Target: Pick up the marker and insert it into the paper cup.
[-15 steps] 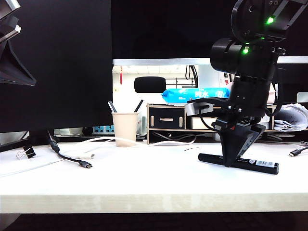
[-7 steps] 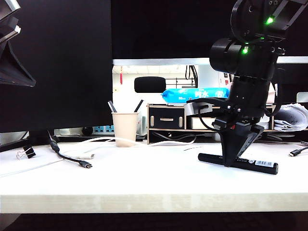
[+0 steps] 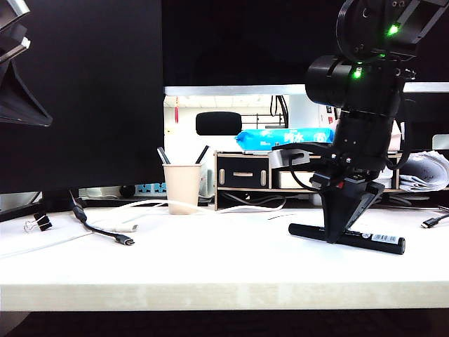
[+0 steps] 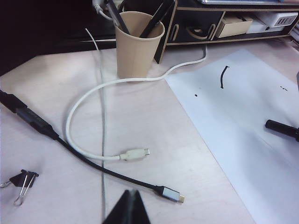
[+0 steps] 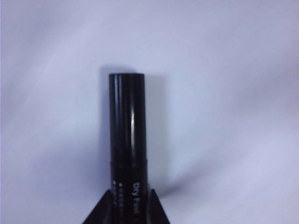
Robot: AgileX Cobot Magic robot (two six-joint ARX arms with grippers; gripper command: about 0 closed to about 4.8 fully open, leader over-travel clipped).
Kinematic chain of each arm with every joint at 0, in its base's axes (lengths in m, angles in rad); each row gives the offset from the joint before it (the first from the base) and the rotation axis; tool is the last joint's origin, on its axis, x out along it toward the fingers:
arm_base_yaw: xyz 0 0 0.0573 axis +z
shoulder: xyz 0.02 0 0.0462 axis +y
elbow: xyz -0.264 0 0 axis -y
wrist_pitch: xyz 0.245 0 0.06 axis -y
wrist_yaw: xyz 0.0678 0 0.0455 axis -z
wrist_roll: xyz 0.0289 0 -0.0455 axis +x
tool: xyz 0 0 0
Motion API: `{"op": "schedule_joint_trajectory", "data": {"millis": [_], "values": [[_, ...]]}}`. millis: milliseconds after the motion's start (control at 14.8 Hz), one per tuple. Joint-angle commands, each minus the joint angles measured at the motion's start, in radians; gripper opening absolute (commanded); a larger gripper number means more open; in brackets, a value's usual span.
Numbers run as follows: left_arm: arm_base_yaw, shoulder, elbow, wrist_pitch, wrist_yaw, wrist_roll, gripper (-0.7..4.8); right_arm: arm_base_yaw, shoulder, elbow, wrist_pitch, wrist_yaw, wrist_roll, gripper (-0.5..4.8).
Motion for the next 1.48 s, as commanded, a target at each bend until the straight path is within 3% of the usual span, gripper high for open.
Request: {"op": "schedule_joint_trajectory", "data": {"millis": [67,337,809,1146,1483], "values": [[0.0,-0.002,0.007,0.002,0.007,0.0,-0.05,0.0,0.014,0.008,0.002,-0.026,0.041,0.43],[0.0,-0.002,0.007,-0.002,0.007,0.0,-0.05,0.0,0.01,0.083,-0.014,-0.037,0.083,0.43],[0.0,-0.002,0.007,-0.002,0.007,0.0,-0.05,0.001,-0.013,0.341,0.014,-0.28,0.185,0.44],[0.0,-0.002,0.007,0.037,0.007,-0.004,-0.05,0.007,-0.013,0.391,0.275,-0.438,0.332,0.44],[0.0,0.03,0.008,0.202,0.008,-0.092,-0.05,0.016,0.007,0.391,0.494,-0.458,0.427,0.44]]}}
